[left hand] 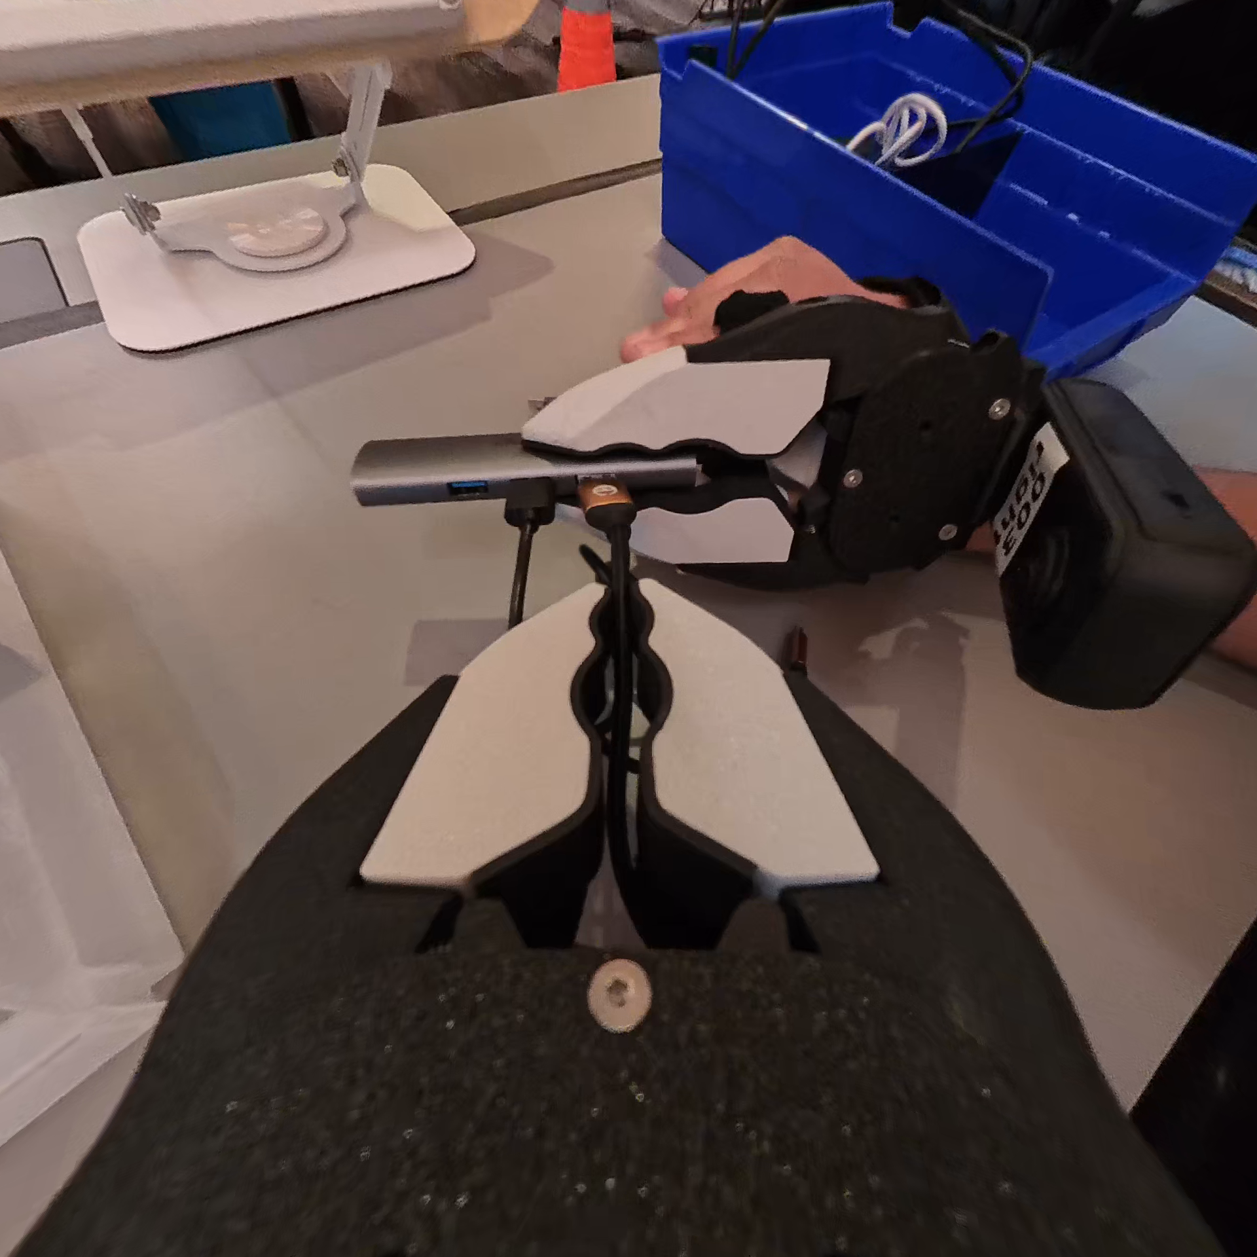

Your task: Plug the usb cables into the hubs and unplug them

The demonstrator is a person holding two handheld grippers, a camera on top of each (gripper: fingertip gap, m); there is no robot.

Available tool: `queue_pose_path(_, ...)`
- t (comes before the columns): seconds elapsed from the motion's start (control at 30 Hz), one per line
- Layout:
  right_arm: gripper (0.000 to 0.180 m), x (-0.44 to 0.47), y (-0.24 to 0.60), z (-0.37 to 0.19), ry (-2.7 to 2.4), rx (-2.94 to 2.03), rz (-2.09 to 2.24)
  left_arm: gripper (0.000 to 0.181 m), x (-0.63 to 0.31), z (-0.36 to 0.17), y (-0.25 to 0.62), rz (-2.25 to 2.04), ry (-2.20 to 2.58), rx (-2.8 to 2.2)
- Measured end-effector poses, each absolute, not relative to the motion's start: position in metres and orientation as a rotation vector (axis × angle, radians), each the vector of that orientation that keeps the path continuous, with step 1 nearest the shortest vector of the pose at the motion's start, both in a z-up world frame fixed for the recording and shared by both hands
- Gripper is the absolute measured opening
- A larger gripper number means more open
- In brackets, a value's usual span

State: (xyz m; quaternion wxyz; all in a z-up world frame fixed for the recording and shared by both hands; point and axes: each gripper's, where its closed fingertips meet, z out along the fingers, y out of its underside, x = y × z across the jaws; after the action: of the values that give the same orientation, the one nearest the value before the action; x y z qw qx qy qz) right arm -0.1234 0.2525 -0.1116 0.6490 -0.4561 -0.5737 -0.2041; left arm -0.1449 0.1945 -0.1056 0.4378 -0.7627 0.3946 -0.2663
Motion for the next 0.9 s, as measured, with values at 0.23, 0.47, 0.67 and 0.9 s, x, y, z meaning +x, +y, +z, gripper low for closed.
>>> queue_pose_path(0.23, 0.017, -0.119, 0.256, -0.111, -1.271, -1.086, -0.464, 0.002, -0.143, -0.11, 0.2, -0.647, 0.974, -1.955)
queue_pose_path(0.47, 0.017, -0.122, 0.255, -0.117, -1.322, -1.067, -0.52, 0.003, -0.146, -0.119, 0.202, -0.66, 0.942, -1.937)
queue_pose_path(0.67, 0.017, -0.126, 0.253, -0.119, -1.341, -1.046, -0.518, 0.005, -0.141, -0.115, 0.206, -0.675, 0.926, -1.901)
queue_pose_path(0.9, 0.017, -0.122, 0.255, -0.118, -1.321, -1.081, -0.489, 0.016, -0.148, -0.117, 0.204, -0.583, 0.938, -1.893)
